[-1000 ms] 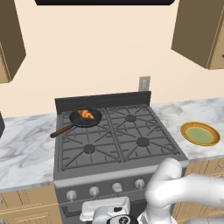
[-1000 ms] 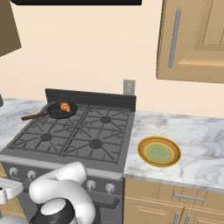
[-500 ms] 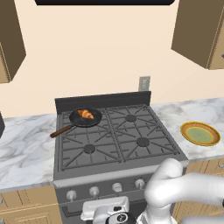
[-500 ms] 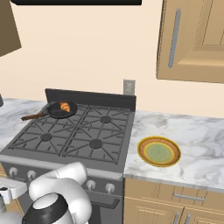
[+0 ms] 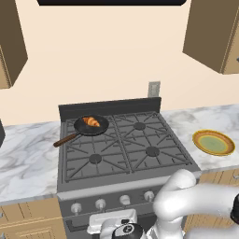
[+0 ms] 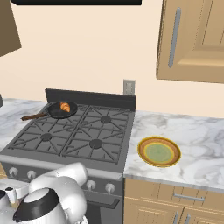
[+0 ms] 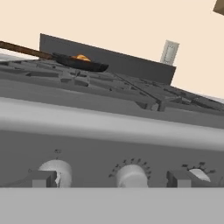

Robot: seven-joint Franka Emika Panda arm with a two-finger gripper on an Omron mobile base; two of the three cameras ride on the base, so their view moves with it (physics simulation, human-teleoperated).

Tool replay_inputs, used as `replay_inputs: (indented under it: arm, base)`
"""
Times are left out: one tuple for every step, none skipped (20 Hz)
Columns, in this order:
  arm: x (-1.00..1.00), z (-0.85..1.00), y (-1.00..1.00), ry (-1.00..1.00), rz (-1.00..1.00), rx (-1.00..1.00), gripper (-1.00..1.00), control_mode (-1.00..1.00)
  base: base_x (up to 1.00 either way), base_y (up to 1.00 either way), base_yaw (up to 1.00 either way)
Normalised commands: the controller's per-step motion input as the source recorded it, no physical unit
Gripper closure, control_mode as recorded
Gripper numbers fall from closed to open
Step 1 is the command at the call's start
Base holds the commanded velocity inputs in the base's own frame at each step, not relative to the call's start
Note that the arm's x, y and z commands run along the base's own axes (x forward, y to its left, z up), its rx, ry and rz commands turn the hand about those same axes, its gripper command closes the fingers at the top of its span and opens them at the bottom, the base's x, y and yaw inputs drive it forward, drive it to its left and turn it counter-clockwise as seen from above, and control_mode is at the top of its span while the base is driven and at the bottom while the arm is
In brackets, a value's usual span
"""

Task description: Pick the croissant and place it on the pan. Then turn on the stove to warm the croissant.

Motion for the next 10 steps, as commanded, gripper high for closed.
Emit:
replay_inputs:
  arm:
    - [0.08, -0.26, 0.01, 0.0, 0.0, 0.0, -1.0, -1.0]
    - [0.08, -0.24, 0.02, 0.0, 0.0, 0.0, -1.0, -1.0]
    - [0.06, -0.24, 0.05, 0.0, 0.0, 0.0, -1.0, -1.0]
    - [0.03, -0.22, 0.09, -0.01, 0.0, 0.0, -1.0, -1.0]
    - [0.0, -0.19, 0.14, -0.02, 0.0, 0.0, -1.0, -1.0]
    - [0.0, -0.16, 0.16, -0.02, 0.0, 0.0, -1.0, -1.0]
    - [0.0, -0.15, 0.22, -0.01, 0.0, 0.0, -1.0, -1.0]
    - [0.0, -0.11, 0.25, -0.01, 0.0, 0.0, -1.0, -1.0]
    - [0.0, -0.11, 0.31, 0.0, 0.0, 0.0, -1.0, -1.0]
    - [0.0, -0.11, 0.37, 0.0, 0.0, 0.0, -1.0, -1.0]
  base:
    - [0.0, 0.0, 0.0]
    - [0.0, 0.0, 0.0]
    - [0.0, 0.0, 0.0]
    - [0.0, 0.0, 0.0]
    - [0.0, 0.0, 0.0]
    - [0.0, 0.0, 0.0]
    - [0.0, 0.0, 0.0]
    - [0.0, 0.0, 0.0]
    - [0.0, 0.0, 0.0]
    - [0.0, 0.0, 0.0]
